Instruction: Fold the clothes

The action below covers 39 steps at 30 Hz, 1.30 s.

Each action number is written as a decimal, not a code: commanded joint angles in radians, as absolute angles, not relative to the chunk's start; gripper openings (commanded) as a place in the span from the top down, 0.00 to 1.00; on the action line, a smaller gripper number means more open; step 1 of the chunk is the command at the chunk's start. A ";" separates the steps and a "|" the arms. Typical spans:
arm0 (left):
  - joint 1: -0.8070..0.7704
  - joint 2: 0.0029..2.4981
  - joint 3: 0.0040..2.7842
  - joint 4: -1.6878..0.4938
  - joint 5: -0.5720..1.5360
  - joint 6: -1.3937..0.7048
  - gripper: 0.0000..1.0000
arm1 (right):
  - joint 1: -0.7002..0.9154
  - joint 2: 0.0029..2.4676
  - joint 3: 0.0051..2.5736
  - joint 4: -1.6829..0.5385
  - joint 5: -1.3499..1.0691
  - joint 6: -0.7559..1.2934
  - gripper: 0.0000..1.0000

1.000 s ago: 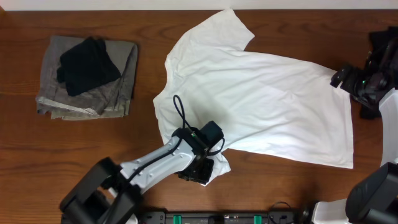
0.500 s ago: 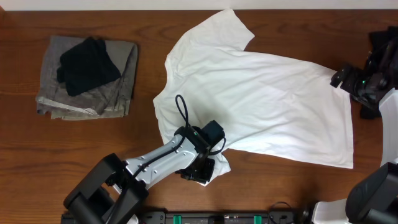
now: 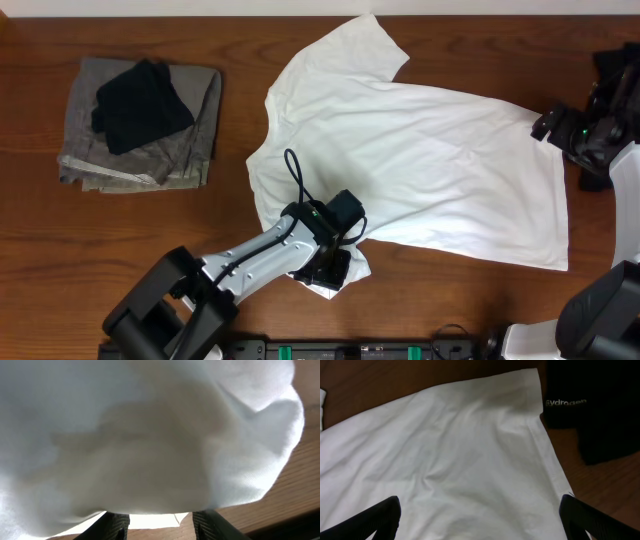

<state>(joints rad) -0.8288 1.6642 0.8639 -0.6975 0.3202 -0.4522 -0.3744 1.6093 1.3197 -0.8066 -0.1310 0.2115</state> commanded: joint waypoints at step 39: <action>-0.815 1.594 0.932 -0.852 0.265 -0.471 0.94 | -0.367 1.609 1.332 -0.807 -0.131 0.204 0.01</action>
<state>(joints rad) -0.8154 1.6688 0.8986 -0.8356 0.2989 -0.4740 -0.3744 1.6093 1.3197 -0.8066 -0.1310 0.2115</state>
